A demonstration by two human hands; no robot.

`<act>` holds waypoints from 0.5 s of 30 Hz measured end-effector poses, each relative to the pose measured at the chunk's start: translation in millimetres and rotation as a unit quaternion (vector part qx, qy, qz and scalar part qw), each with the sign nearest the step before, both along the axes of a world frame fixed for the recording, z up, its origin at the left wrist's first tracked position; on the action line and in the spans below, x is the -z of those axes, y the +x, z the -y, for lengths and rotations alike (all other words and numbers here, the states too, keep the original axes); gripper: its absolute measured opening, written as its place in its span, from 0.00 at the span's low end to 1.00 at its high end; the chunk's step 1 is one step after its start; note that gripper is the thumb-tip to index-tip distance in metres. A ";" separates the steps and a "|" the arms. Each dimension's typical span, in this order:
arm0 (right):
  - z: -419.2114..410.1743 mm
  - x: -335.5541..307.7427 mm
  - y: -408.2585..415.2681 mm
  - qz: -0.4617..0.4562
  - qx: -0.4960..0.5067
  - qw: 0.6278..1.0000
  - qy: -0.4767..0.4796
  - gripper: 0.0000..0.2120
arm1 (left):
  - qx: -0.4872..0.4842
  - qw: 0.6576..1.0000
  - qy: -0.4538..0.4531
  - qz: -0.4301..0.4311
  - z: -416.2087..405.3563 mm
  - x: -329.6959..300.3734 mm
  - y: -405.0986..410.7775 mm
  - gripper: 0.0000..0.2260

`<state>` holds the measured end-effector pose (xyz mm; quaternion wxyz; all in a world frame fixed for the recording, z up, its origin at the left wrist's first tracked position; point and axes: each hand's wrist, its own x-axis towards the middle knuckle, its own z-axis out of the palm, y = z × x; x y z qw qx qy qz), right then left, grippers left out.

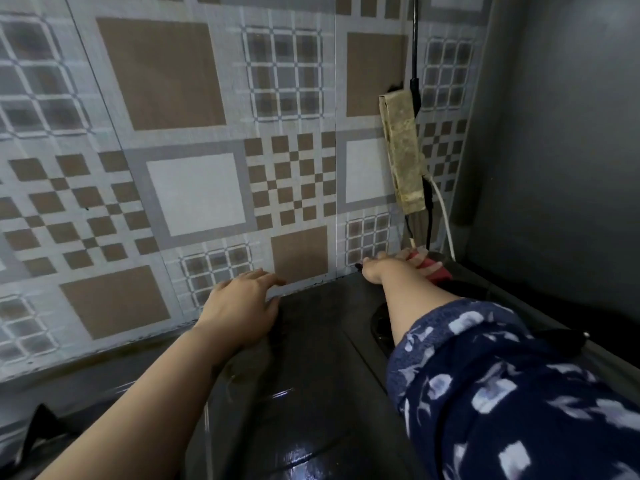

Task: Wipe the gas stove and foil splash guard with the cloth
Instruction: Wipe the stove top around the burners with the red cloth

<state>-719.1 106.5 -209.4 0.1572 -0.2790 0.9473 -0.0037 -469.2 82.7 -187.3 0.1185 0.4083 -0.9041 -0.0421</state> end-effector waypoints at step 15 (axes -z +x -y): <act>-25.8 0.8 160.1 0.020 -0.307 0.951 -0.036 0.27 | -0.102 0.992 0.064 0.028 -20.3 -11.9 76.1 0.18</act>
